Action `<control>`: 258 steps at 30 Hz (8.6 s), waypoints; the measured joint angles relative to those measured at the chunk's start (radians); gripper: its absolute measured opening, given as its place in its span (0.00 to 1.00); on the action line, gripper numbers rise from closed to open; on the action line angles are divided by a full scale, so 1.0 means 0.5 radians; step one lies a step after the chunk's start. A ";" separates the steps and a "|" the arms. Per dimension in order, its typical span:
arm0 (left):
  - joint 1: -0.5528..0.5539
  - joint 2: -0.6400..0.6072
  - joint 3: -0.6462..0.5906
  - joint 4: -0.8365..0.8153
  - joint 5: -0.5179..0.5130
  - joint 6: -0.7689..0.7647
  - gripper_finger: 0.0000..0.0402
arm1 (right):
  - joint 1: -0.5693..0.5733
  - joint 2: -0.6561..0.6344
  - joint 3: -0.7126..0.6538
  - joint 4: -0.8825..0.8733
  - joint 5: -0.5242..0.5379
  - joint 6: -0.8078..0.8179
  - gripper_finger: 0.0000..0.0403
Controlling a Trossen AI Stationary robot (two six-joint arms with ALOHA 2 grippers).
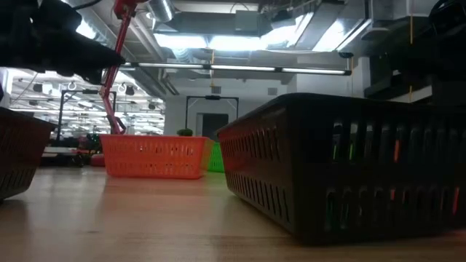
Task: Stack baskets by color
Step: Stack the bottom orange bin on the right orange bin
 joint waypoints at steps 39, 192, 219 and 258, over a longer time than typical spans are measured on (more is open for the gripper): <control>0.001 0.325 0.000 0.062 0.015 -0.045 0.20 | 0.000 0.000 0.000 0.008 0.018 -0.430 0.36; 0.000 0.325 0.000 0.042 -0.159 -0.275 0.20 | 0.947 3.723 2.765 -1.611 0.066 1.838 0.36; 0.001 0.325 0.000 0.042 -0.159 -0.276 0.20 | 0.961 3.919 2.865 -2.038 0.052 2.148 0.35; 0.001 0.325 0.000 -0.019 -0.159 -0.254 0.20 | 0.337 3.597 3.289 -3.137 0.829 1.112 0.01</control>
